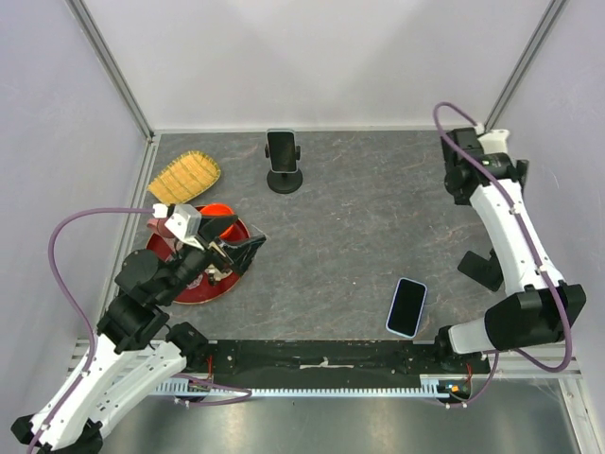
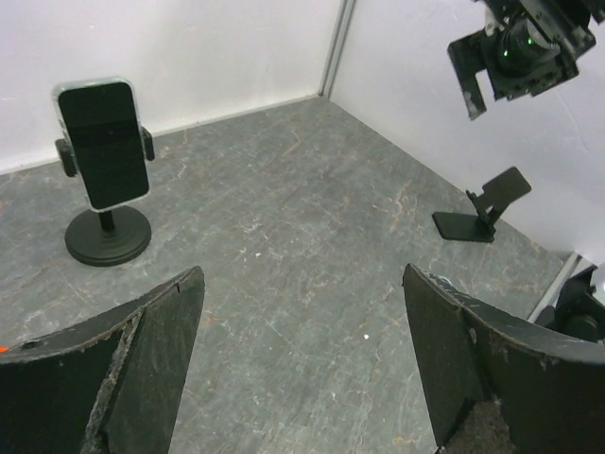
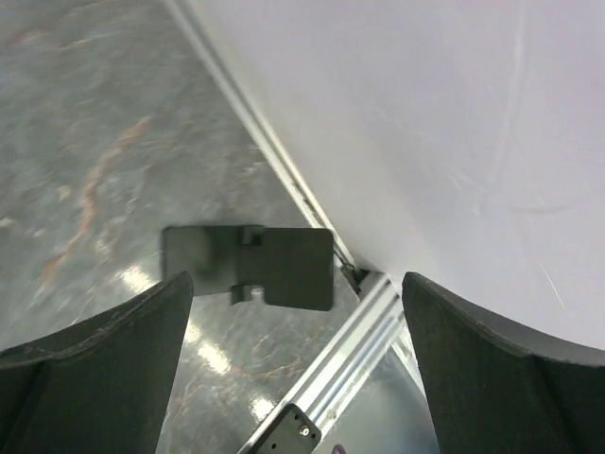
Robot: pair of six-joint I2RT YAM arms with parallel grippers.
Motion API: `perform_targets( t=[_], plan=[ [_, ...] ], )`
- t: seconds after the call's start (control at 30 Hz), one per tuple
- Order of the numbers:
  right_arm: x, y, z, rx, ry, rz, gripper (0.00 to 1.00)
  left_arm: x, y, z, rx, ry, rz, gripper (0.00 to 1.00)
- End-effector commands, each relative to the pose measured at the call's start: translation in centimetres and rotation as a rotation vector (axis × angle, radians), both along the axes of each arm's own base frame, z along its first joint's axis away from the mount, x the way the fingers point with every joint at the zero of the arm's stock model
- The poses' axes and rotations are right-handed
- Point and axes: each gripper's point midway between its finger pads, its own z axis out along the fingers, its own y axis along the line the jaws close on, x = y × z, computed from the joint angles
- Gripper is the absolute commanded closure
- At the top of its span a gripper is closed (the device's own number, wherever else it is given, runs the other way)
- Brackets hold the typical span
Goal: Place the phone on the phone stand
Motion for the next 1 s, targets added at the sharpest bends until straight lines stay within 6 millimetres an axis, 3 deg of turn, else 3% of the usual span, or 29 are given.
perform_targets(
  t=[0.0, 0.07, 0.13, 0.17, 0.2, 0.3, 0.57, 0.8, 0.97],
  plan=[
    [-2.2, -5.4, 0.6, -0.055, -0.088, -0.232, 0.02, -0.1, -1.0, -0.6, 0.035, -0.044, -0.035, 0.08],
    [-3.2, -6.6, -1.4, 0.025, -0.083, -0.26, 0.02, -0.1, -1.6, -1.9, 0.048, -0.021, -0.058, 0.08],
    [-3.5, -7.6, -1.6, 0.077, -0.18, -0.285, 0.02, -0.6, -2.2, -2.3, 0.052, -0.007, -0.092, 0.08],
    [-3.7, -7.3, -3.9, 0.146, -0.153, -0.248, 0.02, -0.9, -2.6, -2.5, 0.058, -0.006, -0.113, 0.08],
    [-3.5, -8.9, -3.8, 0.166, -0.235, -0.279, 0.02, -1.1, -2.8, -2.4, 0.061, -0.012, -0.125, 0.08],
    [-4.5, -10.1, -4.4, 0.218, -0.306, -0.298, 0.02, -1.3, -3.1, -2.7, 0.073, -0.009, -0.136, 0.08],
    [-4.4, -10.1, -8.9, 0.381, -0.348, -0.331, 0.05, -1.7, -3.9, -3.1, 0.08, 0.002, -0.17, 0.08],
    [-5.2, -10.5, -10.3, 0.425, -0.445, -0.384, 0.19, -1.7, -4.2, -3.5, 0.086, 0.015, -0.183, 0.08],
    [-5.9, -10.6, -11.1, 0.448, -0.46, -0.425, 0.23, -1.7, -4.6, -3.8, 0.092, 0.024, -0.199, 0.08]
  ],
)
